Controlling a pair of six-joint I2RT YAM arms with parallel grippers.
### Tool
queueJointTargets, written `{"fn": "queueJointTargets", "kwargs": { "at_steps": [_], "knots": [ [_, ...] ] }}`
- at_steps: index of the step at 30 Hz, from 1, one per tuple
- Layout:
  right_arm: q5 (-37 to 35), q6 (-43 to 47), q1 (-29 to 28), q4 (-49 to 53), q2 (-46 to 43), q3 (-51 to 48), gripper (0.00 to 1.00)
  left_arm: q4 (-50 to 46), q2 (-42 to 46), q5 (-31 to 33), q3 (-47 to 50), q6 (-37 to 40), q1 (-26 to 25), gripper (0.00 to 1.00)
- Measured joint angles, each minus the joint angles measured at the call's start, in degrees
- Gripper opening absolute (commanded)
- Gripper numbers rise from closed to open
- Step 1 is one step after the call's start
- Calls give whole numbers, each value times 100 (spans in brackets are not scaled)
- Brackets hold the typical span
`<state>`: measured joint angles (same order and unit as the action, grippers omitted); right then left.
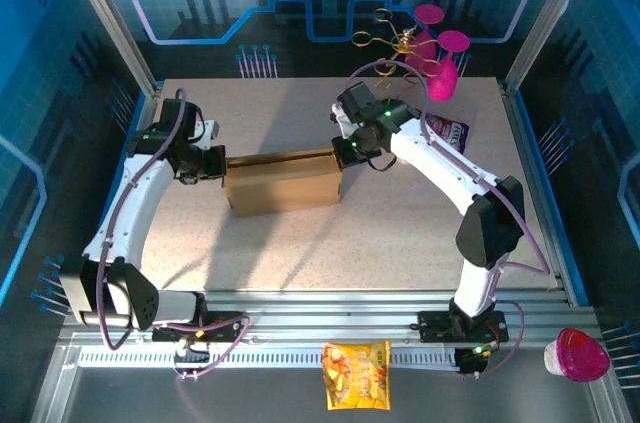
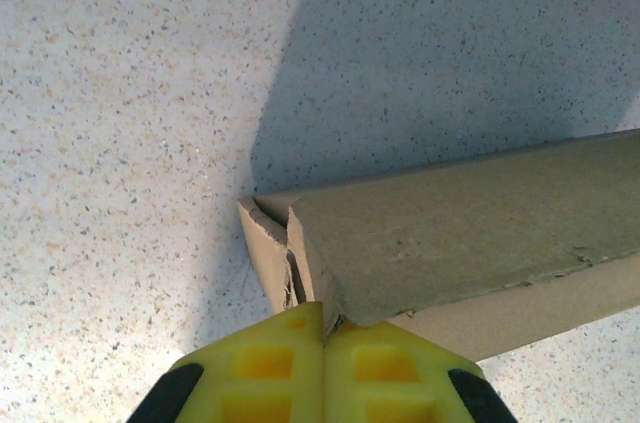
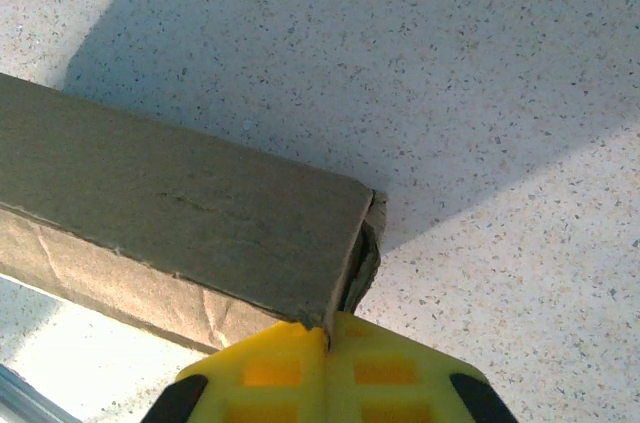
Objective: Fold the paper box
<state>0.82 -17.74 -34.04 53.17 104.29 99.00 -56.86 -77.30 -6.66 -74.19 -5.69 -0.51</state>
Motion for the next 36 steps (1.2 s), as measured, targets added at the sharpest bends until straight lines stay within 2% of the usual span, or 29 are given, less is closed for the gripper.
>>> {"fn": "queueJointTargets", "kwargs": {
  "at_steps": [14,22,36],
  "knots": [
    [-107,-2,-2,131,98,164,0,-929,-487,-238,-730,-387,-20,4],
    [-192,-4,-2,149,111,181,0,-1228,-588,-374,-804,-490,-20,3],
    [-269,-22,-2,122,116,173,0,-861,-258,-584,-210,-776,-20,0]
  ]
}}
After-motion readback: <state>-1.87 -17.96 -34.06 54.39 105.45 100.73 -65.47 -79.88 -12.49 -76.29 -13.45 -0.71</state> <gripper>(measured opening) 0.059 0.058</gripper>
